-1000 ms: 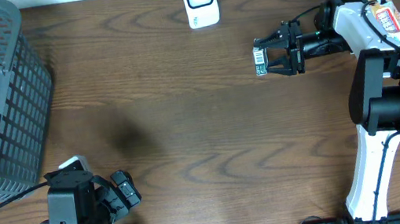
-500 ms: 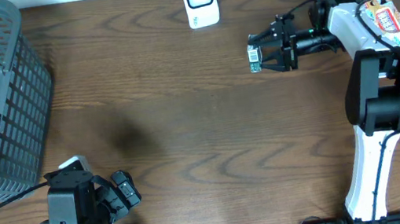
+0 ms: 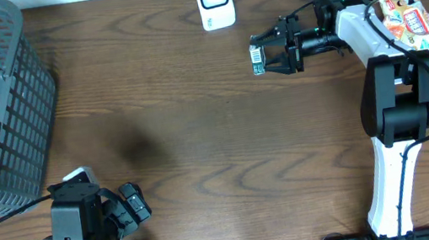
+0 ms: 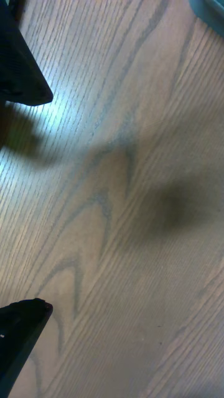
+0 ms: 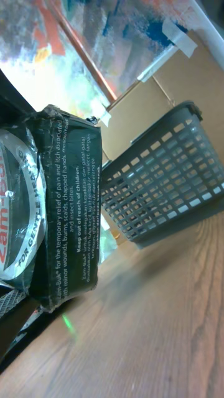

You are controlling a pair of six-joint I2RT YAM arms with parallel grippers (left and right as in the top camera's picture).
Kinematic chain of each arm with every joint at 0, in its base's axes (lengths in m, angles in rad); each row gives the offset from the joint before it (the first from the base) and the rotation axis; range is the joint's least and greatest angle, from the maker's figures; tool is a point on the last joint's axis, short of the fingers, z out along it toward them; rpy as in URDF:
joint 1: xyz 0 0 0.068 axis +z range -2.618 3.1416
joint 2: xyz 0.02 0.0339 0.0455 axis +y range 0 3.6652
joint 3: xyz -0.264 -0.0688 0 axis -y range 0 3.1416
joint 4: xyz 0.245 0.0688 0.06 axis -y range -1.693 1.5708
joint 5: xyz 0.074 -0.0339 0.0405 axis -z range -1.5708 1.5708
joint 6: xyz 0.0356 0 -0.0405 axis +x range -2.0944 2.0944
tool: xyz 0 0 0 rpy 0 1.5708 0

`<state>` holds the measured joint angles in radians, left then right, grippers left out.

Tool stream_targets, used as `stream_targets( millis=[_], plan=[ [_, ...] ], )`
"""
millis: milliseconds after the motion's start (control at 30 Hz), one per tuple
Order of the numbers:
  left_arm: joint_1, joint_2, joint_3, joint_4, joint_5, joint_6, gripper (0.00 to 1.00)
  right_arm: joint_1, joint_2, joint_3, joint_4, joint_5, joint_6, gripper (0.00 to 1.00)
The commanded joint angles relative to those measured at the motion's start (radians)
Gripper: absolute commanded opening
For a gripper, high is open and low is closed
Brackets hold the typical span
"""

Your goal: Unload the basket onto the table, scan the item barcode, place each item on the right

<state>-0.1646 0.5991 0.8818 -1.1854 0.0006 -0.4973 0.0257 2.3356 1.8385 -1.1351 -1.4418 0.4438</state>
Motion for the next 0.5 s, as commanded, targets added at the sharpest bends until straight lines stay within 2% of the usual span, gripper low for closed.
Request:
stream_targets(
  millis=[0,467],
  plan=[
    [0.002,-0.004,-0.001,-0.003,-0.009,0.002,0.98,0.015,0.013,0.0,0.002,-0.058,0.019,0.54],
    [0.002,-0.004,-0.001,-0.003,-0.009,0.002,0.98,0.037,0.013,0.0,0.002,-0.057,0.019,0.55]
  ],
)
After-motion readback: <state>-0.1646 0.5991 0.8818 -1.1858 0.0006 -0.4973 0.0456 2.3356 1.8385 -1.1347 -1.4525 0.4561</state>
